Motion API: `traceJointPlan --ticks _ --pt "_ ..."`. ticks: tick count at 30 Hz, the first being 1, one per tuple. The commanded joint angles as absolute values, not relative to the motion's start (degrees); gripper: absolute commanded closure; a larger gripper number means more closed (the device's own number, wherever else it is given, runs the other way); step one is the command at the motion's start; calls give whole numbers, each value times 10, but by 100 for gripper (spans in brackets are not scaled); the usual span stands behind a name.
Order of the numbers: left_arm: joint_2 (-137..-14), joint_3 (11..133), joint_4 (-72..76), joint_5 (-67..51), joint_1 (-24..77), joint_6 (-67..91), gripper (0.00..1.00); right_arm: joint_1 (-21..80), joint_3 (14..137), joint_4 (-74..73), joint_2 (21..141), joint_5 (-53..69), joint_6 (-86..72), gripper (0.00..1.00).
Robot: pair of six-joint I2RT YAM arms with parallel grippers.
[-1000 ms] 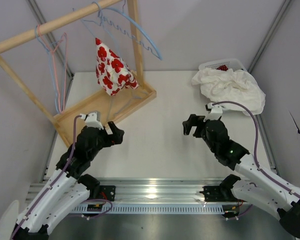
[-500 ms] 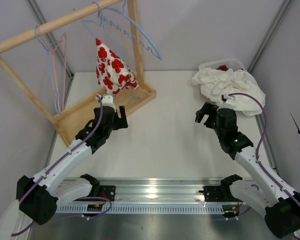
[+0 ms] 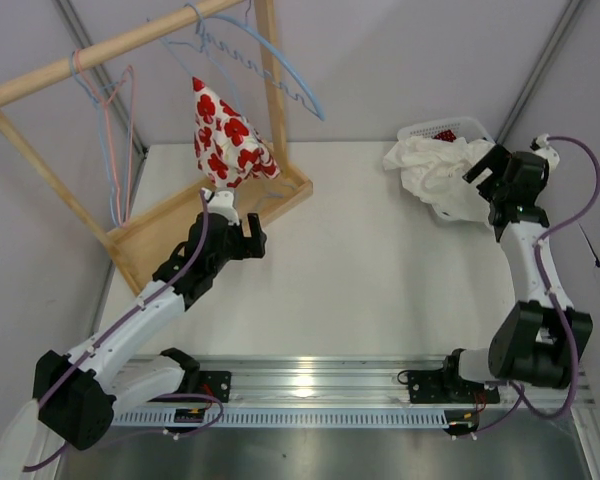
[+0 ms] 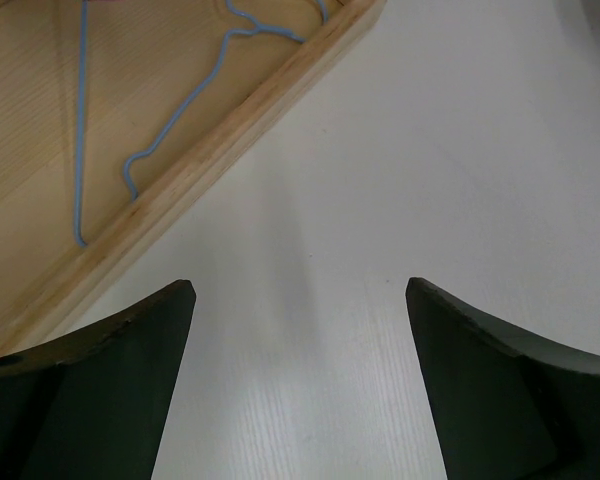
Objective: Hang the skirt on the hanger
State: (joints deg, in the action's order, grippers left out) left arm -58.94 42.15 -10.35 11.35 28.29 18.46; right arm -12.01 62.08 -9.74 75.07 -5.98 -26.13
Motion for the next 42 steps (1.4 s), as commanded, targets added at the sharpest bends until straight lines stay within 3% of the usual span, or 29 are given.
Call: traceJointPlan --ticks 1,8,16,26,29,31,35,42 --pt "-577 413 -75 97 279 168 7 -117 725 -106 823 28 -216 1" --pt "-580 409 -69 98 278 162 5 -65 888 -192 970 -58 -166 7" --pt "-560 399 -78 118 277 150 4 -74 866 -204 987 -58 -176 31" --pt "-561 401 -83 123 272 150 3 -77 891 -193 1055 -45 -171 47" --pt "-551 404 -93 141 271 149 3 -77 921 -198 1079 -42 -169 66" --pt "-540 400 -102 155 269 157 3 -77 940 -204 1086 -45 -165 100" --pt "-522 392 -109 160 265 167 3 -62 979 -250 1070 -75 -145 100" --pt "-537 412 -151 152 221 222 2 -5 1027 -264 939 -90 -110 100"
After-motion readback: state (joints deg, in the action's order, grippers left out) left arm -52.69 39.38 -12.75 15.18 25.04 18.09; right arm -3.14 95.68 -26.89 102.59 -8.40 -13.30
